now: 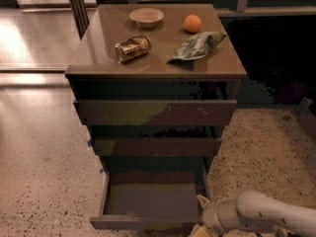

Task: Close bottom drawer

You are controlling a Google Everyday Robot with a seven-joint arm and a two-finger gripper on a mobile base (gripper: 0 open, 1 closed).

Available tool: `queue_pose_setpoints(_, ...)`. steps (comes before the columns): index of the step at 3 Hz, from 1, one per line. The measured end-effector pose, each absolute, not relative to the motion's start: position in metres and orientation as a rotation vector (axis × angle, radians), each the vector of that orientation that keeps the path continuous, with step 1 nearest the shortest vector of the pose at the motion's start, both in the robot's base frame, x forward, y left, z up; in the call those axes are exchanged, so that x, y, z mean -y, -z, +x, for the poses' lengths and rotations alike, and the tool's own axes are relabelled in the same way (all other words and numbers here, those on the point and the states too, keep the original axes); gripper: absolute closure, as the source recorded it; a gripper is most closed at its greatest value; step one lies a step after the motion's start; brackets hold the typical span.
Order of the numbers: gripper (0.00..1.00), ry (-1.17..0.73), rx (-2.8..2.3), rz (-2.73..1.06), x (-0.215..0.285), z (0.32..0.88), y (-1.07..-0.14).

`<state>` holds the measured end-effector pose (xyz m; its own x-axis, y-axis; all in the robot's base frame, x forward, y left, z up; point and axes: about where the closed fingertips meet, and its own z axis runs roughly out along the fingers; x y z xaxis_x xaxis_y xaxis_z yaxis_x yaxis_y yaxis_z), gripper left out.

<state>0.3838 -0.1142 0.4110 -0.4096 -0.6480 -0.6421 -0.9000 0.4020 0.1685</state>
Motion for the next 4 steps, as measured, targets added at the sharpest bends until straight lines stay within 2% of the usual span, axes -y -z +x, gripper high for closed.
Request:
queue_pose_setpoints(1, 0.00, -0.785, -2.181, -1.211, 0.132, 0.401, -0.361)
queue_pose_setpoints(2, 0.00, -0.840, -2.188, -1.160, 0.122, 0.402, -0.334)
queue_pose_setpoints(4, 0.00, -0.877, -2.197, -1.147, 0.119, 0.399, -0.322)
